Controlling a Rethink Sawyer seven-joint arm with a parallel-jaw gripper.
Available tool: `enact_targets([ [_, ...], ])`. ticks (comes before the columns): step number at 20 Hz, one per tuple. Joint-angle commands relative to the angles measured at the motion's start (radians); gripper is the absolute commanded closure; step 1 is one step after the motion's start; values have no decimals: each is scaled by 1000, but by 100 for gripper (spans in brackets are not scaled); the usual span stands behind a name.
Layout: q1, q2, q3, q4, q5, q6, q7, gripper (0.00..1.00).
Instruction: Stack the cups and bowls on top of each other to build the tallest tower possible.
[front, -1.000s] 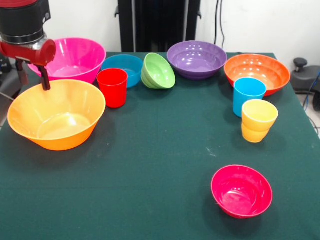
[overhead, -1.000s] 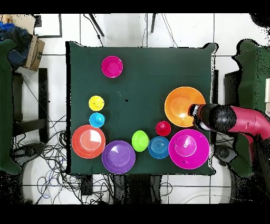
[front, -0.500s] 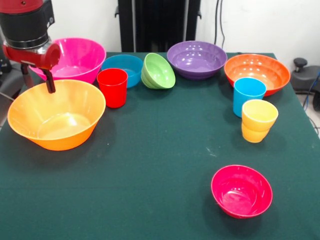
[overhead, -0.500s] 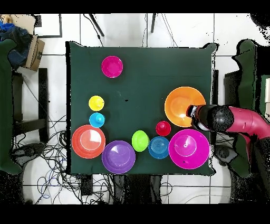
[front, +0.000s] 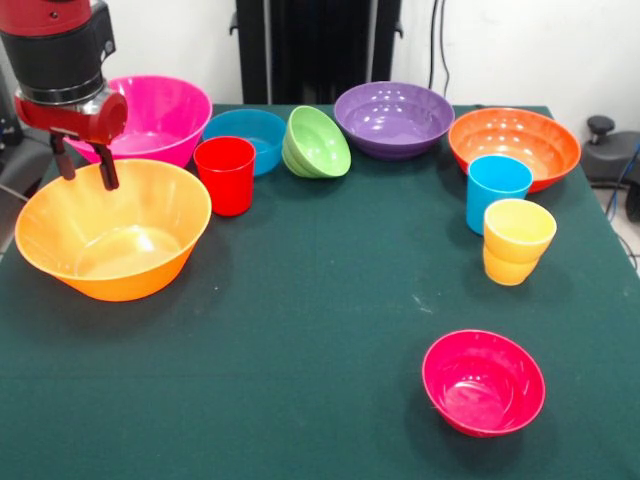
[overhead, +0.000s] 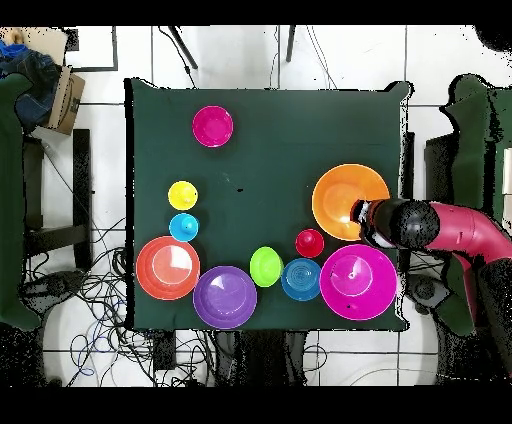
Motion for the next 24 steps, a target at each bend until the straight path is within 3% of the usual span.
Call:
enact_targets([
  [1,25,58,30,11,-62,45,-300,0],
  [9,30,56,31,4,-57,56,-299,0],
  [24,-25,66,51,30,-53,24,-307,0],
])
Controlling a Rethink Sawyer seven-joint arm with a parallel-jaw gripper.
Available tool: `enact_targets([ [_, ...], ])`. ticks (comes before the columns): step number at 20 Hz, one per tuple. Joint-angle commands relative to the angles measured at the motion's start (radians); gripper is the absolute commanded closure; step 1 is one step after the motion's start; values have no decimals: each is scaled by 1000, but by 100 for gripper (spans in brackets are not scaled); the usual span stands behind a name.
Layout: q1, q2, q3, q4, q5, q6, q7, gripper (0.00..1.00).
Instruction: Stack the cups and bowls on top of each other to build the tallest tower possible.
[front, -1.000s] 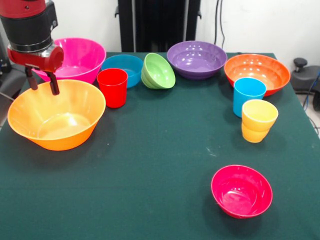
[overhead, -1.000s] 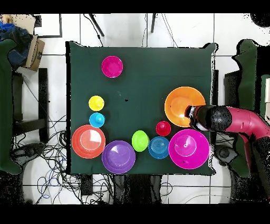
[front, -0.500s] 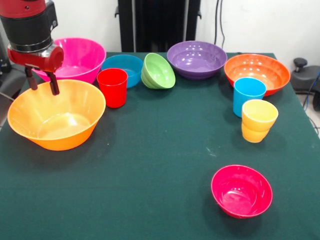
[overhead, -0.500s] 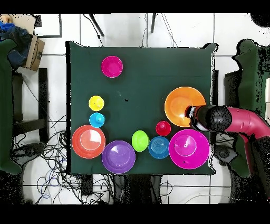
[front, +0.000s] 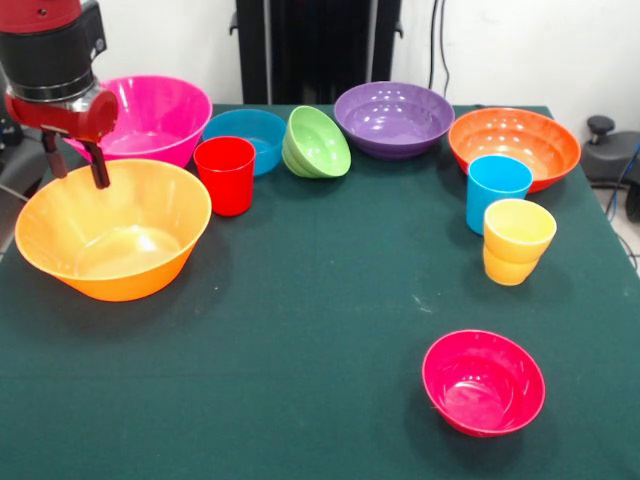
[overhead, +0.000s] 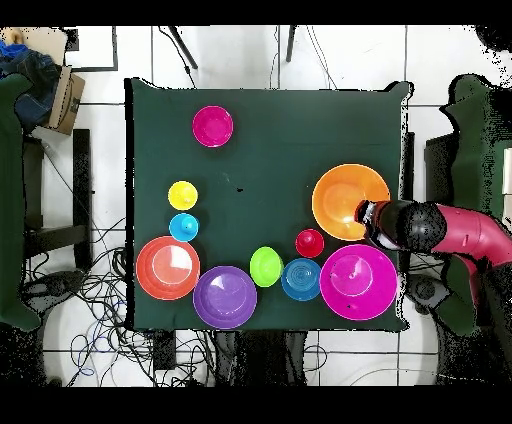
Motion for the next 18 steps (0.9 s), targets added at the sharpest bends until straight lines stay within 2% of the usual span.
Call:
enact_targets([
  [1,2,65,39,29,-50,27,-309,0],
  [18,-13,71,36,21,-64,34,-329,0],
])
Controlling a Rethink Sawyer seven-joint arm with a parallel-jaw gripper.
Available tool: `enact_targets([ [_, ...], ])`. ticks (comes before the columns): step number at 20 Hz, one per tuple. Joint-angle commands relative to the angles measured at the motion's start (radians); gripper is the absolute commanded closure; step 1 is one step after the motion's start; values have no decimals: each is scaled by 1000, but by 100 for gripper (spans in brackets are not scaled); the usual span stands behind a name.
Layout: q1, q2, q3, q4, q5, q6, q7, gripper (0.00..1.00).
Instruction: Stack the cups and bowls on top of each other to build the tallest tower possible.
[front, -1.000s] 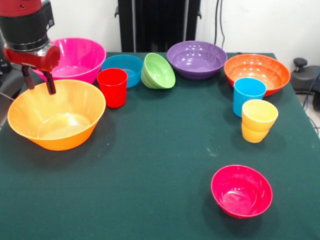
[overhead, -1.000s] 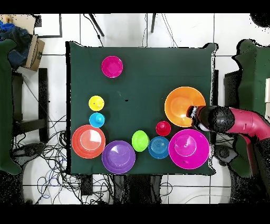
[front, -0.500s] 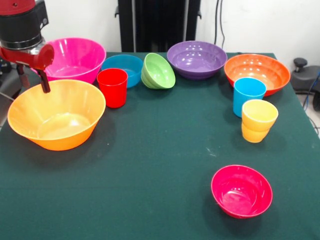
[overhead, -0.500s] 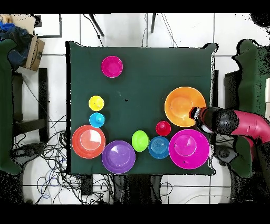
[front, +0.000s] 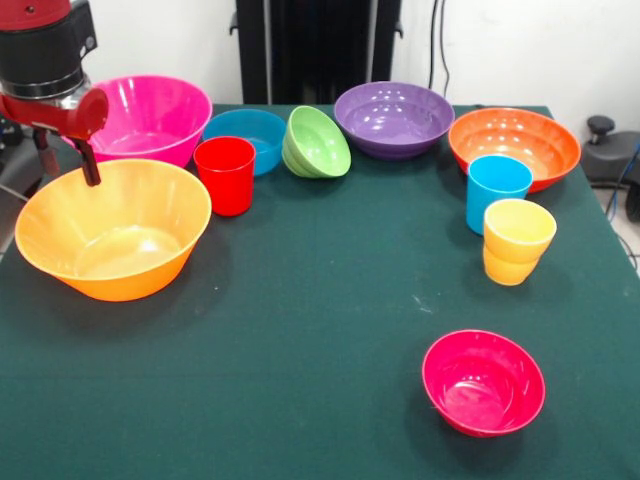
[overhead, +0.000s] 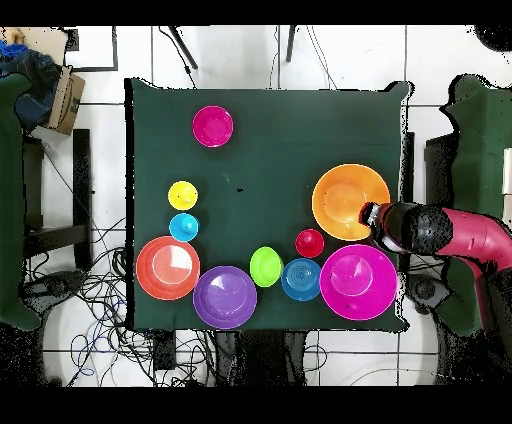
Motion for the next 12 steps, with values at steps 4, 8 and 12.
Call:
enact_targets([
  [4,-12,72,32,27,-68,25,-337,0],
  [8,-19,70,31,31,-74,21,-341,0],
  [12,-26,74,32,31,-81,17,-343,0],
])
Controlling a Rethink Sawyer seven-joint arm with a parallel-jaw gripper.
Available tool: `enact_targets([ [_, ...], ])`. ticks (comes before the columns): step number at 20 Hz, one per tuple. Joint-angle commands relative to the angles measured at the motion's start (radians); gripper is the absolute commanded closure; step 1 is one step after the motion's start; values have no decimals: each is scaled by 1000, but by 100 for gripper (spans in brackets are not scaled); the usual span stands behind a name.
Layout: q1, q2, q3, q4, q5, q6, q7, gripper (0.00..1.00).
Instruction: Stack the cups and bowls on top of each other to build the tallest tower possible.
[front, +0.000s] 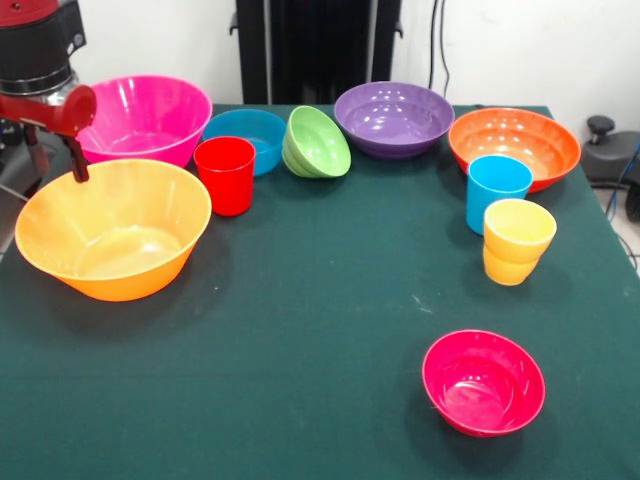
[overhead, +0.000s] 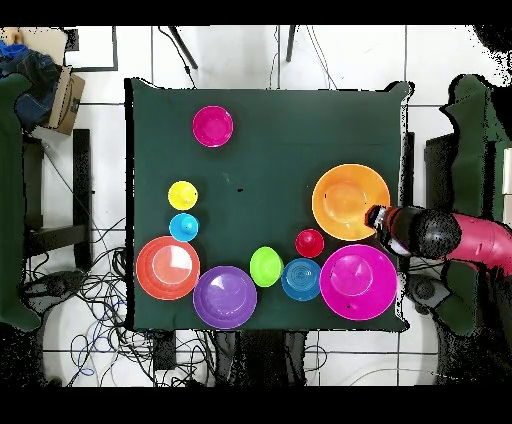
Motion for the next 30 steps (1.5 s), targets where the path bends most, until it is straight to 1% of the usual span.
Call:
enact_targets([
  [1,2,76,32,30,-82,17,-344,0],
  [19,0,81,33,25,-92,17,-343,0],
  [25,-2,106,32,11,-102,4,-349,0],
  [30,-5,105,30,19,-107,-5,-344,0],
])
